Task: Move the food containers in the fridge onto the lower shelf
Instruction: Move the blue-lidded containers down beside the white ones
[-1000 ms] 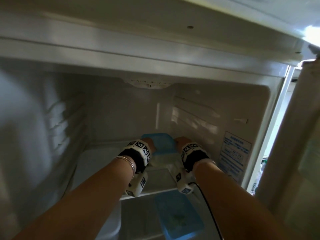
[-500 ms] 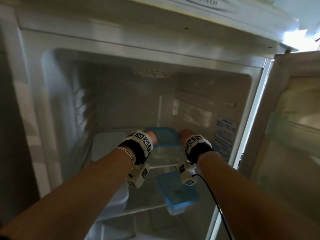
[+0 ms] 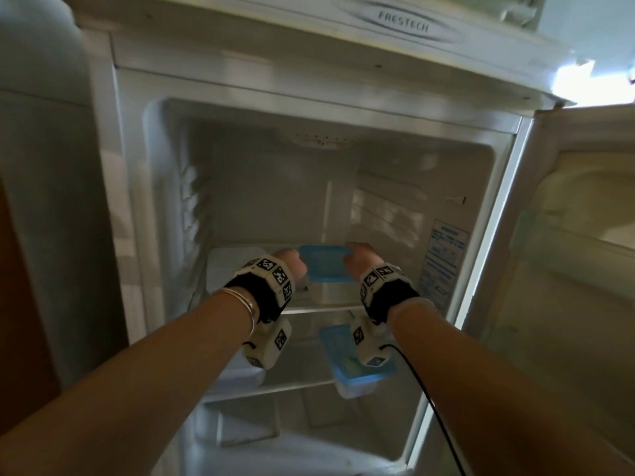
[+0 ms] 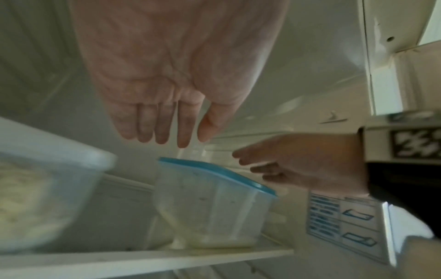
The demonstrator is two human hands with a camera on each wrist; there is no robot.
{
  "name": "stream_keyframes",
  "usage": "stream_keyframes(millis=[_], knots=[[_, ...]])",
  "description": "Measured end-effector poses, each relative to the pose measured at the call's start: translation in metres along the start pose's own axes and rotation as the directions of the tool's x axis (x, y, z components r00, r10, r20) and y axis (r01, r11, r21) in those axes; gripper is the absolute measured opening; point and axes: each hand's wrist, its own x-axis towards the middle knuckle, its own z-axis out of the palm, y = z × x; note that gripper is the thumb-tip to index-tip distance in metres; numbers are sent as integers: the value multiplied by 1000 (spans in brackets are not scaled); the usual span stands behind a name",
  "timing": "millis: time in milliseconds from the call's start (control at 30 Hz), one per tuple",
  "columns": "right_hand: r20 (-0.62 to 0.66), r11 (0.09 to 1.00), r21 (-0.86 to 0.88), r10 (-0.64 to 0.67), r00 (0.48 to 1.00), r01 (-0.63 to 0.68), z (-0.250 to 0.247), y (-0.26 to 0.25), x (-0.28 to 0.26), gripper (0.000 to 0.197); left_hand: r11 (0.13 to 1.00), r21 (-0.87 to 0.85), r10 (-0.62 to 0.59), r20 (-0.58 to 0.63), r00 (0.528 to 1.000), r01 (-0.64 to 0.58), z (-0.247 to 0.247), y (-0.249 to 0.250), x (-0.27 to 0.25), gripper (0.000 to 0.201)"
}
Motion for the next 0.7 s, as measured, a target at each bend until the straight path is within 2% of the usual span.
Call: stream_keyframes(millis=[100, 200, 300, 400, 533, 700], knots=[[5, 994, 5, -113, 994, 113, 14, -41, -8, 41, 998, 8, -65, -49, 997, 66, -13, -23, -7, 41], [83, 978, -3, -208, 975, 209, 38, -78, -12, 42, 993, 65, -90, -100, 991, 97, -22, -43, -19, 47], [167, 964, -12, -262, 951, 267, 60, -102, -13, 49, 986, 8, -165, -119, 979, 167, -23, -64, -21, 47], [275, 985, 29, -170, 946, 169, 80, -111, -10, 55, 962, -104, -262, -104, 959, 251, -22, -78, -23, 46], [290, 978, 201, -7, 957, -54, 98, -107, -3, 68, 920, -231, -349, -111, 930, 318, -22, -85, -25, 55], [283, 939, 319, 31, 959, -124, 102, -100, -4, 66, 885, -289, -402, -84, 912, 364, -21, -89, -32, 48]])
